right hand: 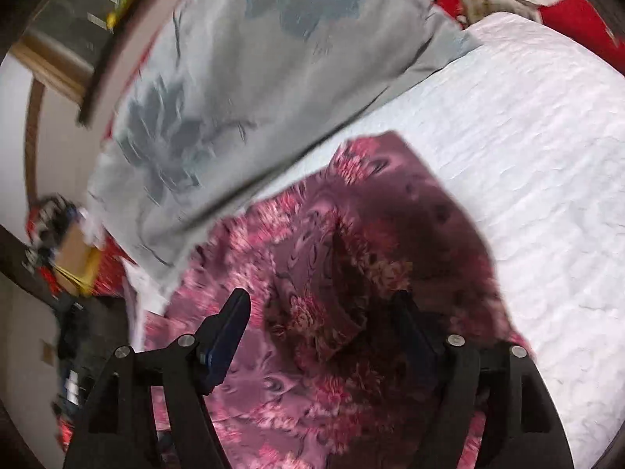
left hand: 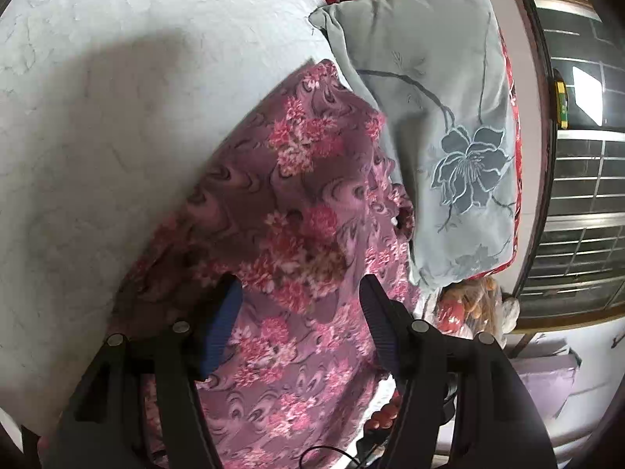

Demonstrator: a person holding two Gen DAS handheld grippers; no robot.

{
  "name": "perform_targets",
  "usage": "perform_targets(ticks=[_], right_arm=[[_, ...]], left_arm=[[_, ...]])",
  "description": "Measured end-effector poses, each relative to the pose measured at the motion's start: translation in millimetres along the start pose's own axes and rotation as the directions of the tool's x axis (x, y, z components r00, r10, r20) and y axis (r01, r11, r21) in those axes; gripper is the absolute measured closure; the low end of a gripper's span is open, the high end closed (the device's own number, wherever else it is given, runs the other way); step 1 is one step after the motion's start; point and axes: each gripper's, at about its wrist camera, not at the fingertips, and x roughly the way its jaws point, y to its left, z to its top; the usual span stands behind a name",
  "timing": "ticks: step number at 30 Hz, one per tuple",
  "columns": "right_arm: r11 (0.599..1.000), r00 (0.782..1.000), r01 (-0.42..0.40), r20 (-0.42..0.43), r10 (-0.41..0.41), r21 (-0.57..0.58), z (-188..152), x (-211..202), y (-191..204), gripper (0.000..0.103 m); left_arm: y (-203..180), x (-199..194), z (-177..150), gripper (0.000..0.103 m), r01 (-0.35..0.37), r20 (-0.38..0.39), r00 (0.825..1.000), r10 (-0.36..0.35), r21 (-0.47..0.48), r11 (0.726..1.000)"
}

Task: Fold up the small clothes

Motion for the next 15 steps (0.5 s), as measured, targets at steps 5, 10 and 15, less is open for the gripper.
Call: perform_targets(ticks=[5, 10, 15], right_arm=[[0.985, 0.986, -0.136, 0.087, 0.145, -0.107, 16.6, -31.5, 18.5, 0.097], [0.997, 0.999, 0.034, 0.007, -0.033, -0.067, 27.0, -24.8, -25.2, 0.097], [0.991, 0.997, 0.079, 0.022, -0.077, -0.106, 14.9, -42.8, -26.0, 0.09]], left_arm=[[-1.1, -1.3, 6.8, 0.037, -0.02, 0.021, 1.0, 0.019, 0.02, 1.0], [-2.8, 14.0, 9.1, 0.04, -0.112, 0.016, 0.994, 0.111, 0.027, 0.993], [-26.1, 1.8, -8.1, 0.041, -0.174, 0.062, 0.984, 0.166, 0.172, 0.97]])
